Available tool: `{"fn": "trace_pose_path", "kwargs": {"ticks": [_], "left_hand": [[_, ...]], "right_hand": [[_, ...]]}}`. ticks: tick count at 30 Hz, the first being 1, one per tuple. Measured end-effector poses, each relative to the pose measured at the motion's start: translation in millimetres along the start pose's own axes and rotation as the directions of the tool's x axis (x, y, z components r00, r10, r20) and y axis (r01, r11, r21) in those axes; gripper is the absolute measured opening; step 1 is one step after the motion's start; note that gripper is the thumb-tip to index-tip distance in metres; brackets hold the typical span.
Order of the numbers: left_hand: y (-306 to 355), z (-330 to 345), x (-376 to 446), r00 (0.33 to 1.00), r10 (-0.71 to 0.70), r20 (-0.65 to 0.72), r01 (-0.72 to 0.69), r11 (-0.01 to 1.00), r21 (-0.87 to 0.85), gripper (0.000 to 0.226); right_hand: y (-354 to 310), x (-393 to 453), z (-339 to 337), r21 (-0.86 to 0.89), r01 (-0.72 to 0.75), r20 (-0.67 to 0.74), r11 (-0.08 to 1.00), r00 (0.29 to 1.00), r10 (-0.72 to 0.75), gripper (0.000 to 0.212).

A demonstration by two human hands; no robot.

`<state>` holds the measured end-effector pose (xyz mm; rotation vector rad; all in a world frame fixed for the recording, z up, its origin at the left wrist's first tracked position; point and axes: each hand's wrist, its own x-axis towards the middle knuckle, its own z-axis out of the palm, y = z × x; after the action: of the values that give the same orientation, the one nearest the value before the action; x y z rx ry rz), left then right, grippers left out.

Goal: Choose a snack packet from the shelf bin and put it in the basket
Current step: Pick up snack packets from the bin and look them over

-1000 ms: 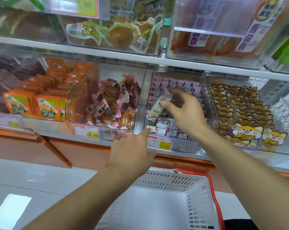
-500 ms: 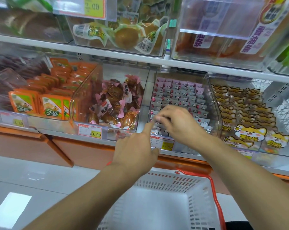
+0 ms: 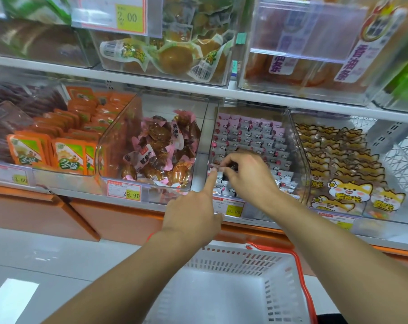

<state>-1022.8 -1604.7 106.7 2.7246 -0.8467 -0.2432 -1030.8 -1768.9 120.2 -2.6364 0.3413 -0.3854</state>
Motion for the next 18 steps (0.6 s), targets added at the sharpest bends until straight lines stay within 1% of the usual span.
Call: {"fn": "trace_pose_path", "kwargs": {"ticks": [2,5,8,10,13,16,18], "left_hand": [[-0.6,-2.1,0.8,1.000,-0.009,0.017,0.009,1.000,0.012,0.095],[-0.4,-4.8,0.2,1.000,-0.018,-0.006,0.018,1.000,0.011,0.089],[1.5,-5.6,-1.2,1.000,-0.008,-0.018,0.008,1.000,0.010,0.088],[2.4,-6.0,-1.4,0.999,0.007,-0.039,-0.007,1.000,0.004,0.089],[1.8,-6.5,-1.1,0.997,0.023,-0.080,-0.024,1.000,-0.003,0.089],[1.9,-7.8,-2.3,0.995,0.031,-0.096,-0.033,0.999,-0.018,0.088],[3.1,-9.3,-4.3,0.991,0.037,-0.126,-0.044,0.998,-0.051,0.084]], "right_hand": [[-2.6,0.2,-1.5,0.111,-0.054,-0.049,0.992,0.997,0.060,0.006],[-8.1,2.1,-12.0,0.317,-0.107,-0.163,0.942,0.973,0.165,0.005],[-13.5,-0.3,-27.4,0.552,-0.114,-0.240,0.826,0.927,0.289,0.013],[-14.9,-5.7,-36.6,0.655,-0.105,-0.284,0.749,0.884,0.372,0.016],[-11.4,-18.6,-46.0,0.751,-0.103,-0.269,0.652,0.855,0.444,0.015],[-3.8,-34.1,-51.8,0.767,-0.138,-0.238,0.626,0.845,0.479,0.012],[0.1,-44.4,-56.1,0.802,-0.133,-0.224,0.582,0.836,0.501,0.012]]}}
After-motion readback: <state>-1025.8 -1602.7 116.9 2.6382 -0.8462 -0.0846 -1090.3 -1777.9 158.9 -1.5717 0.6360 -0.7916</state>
